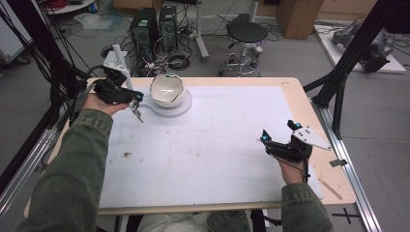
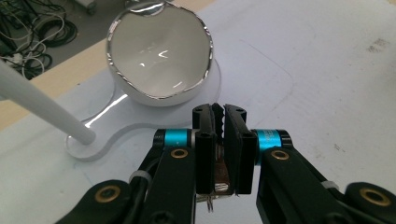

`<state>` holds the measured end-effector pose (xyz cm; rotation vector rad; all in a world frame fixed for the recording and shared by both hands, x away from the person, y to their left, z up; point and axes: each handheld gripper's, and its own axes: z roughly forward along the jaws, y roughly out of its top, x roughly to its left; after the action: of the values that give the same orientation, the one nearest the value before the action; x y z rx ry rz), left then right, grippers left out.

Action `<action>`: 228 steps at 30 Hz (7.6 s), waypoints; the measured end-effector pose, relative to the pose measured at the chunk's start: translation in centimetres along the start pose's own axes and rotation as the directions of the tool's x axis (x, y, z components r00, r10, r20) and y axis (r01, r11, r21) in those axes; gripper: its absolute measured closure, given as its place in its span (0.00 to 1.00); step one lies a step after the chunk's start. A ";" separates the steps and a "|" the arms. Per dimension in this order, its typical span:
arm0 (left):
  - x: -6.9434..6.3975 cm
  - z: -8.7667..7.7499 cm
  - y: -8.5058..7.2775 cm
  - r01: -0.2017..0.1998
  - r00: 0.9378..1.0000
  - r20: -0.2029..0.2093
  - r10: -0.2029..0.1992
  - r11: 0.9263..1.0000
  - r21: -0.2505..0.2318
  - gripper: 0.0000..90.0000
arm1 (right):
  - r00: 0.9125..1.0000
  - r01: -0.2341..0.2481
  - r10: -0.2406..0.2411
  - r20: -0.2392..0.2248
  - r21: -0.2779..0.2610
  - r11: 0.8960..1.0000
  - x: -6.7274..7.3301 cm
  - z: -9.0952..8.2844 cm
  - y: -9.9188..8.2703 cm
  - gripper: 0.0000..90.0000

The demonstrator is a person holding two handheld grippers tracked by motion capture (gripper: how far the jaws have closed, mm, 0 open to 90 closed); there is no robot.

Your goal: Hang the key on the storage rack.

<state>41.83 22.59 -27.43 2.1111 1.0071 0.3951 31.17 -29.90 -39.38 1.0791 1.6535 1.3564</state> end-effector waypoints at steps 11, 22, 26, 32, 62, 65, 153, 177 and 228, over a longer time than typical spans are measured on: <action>2.3 -2.6 0.5 0.049 0.997 -0.055 -0.051 0.997 -0.052 0.92 | 1.000 -0.009 0.009 0.000 -0.002 1.000 -0.1 -0.1 0.0 0.01; 4.5 -4.5 2.4 0.054 0.993 -0.101 -0.063 0.994 -0.091 0.92 | 1.000 -0.013 0.013 0.002 -0.001 1.000 -0.2 -0.2 -0.1 0.01; 4.9 -4.9 3.1 0.046 0.993 -0.106 -0.057 0.993 -0.106 0.92 | 1.000 -0.017 0.017 0.004 -0.002 1.000 -0.2 -0.3 -0.1 0.01; 5.6 -5.6 4.2 0.042 0.990 -0.131 -0.058 0.991 -0.123 0.92 | 1.000 -0.020 0.020 0.011 -0.004 1.000 -0.3 -0.6 -0.1 0.01; 7.9 -2.3 6.1 0.112 0.958 -0.246 -0.148 0.982 -0.153 0.92 | 1.000 -0.009 0.009 0.024 -0.008 1.000 -0.4 -1.3 -0.3 0.01; 8.1 -1.8 6.1 0.122 0.957 -0.244 -0.156 0.981 -0.149 0.92 | 0.999 -0.016 0.016 0.028 -0.007 1.000 -0.4 -1.4 -0.2 0.01; 3.9 -0.5 -0.6 0.169 0.956 -0.152 -0.252 0.893 -0.416 0.02 | 1.000 -0.014 0.014 -0.003 -0.008 1.000 -0.1 -1.1 -0.2 0.01; 3.2 0.2 -5.4 0.198 0.947 -0.153 -0.283 0.887 -0.417 0.02 | 1.000 -0.012 0.012 -0.001 -0.008 1.000 -0.1 -1.1 -0.2 0.01; 0.0 -1.5 -17.4 0.198 0.905 -0.240 -0.351 0.847 -0.493 0.02 | 1.000 -0.024 0.024 0.002 -0.007 1.000 -0.1 -1.3 -0.3 0.01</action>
<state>31.74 30.42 -39.32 1.4720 1.2461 0.7680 29.99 -30.45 -39.42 1.0988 1.6381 1.3750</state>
